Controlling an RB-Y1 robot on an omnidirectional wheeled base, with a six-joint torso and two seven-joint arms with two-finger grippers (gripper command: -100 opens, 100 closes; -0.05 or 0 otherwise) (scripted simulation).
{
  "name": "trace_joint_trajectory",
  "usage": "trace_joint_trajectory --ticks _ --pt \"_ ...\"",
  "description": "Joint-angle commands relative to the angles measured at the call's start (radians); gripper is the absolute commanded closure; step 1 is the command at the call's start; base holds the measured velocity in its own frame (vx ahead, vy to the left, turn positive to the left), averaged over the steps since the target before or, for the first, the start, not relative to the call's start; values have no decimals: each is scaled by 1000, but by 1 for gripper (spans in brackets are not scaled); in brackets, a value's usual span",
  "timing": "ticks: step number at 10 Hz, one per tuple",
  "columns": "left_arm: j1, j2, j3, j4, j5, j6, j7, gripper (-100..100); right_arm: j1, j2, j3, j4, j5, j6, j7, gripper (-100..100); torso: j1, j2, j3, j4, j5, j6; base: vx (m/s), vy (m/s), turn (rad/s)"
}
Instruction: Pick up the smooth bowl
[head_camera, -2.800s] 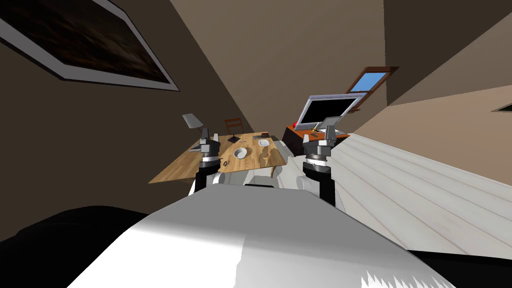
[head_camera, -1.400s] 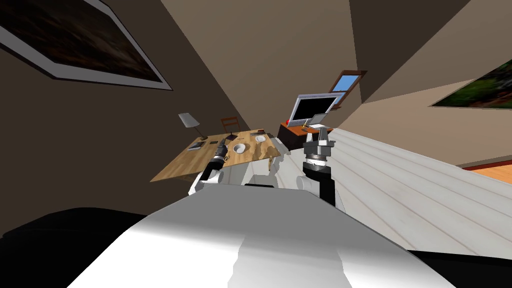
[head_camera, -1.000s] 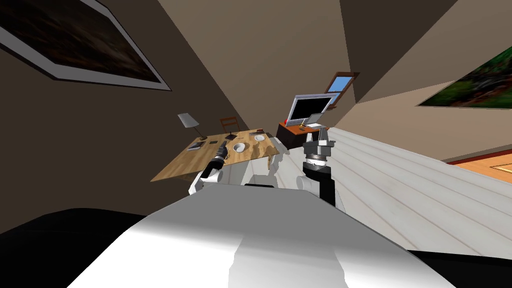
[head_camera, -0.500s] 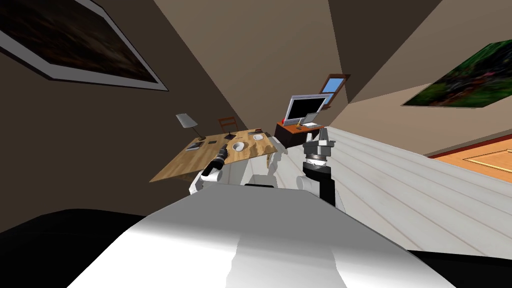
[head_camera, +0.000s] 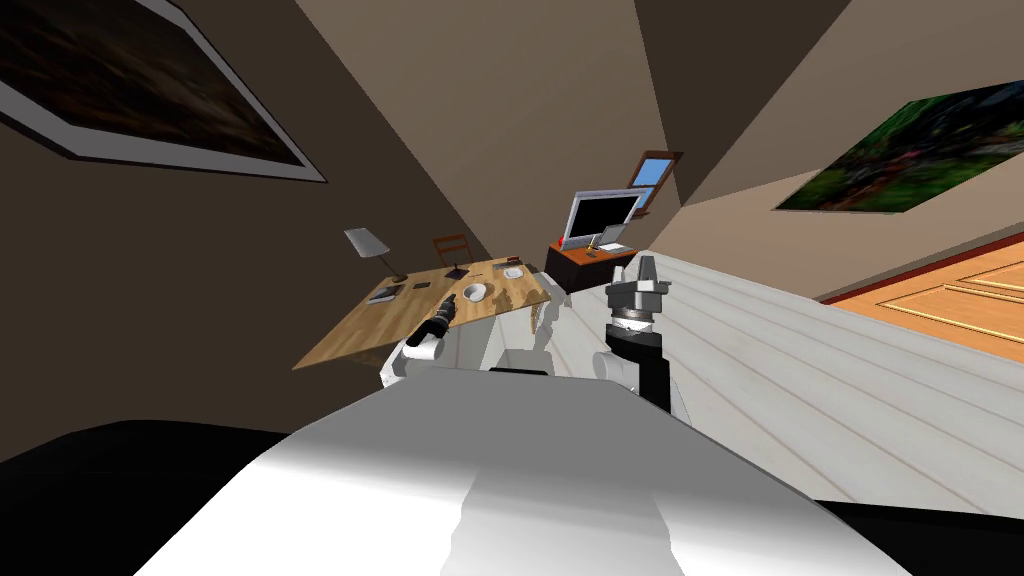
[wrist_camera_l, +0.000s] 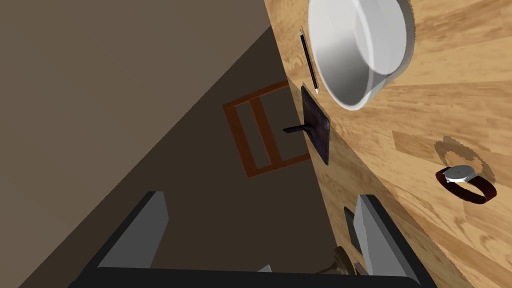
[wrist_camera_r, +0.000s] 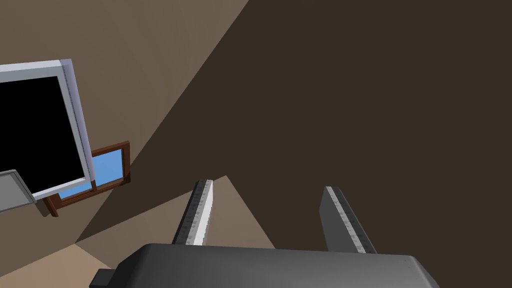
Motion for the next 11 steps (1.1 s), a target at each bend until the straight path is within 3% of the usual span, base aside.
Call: trace_joint_trajectory --ticks 1,6,11 --pt "-9 9 3 23 7 31 2 -100 0 0 0 0 0 0 0 0 0 0 0 0 0 0 -36 13 -50" --pt "-61 36 20 113 26 173 5 -100 0 0 0 0 0 0 0 0 1 -2 -1 0 0 0 -30 18 -90" --pt "-100 48 33 170 34 270 4 -100 0 0 0 0 0 0 0 0 1 -3 -2 -1 0 0 -5 27 -90"
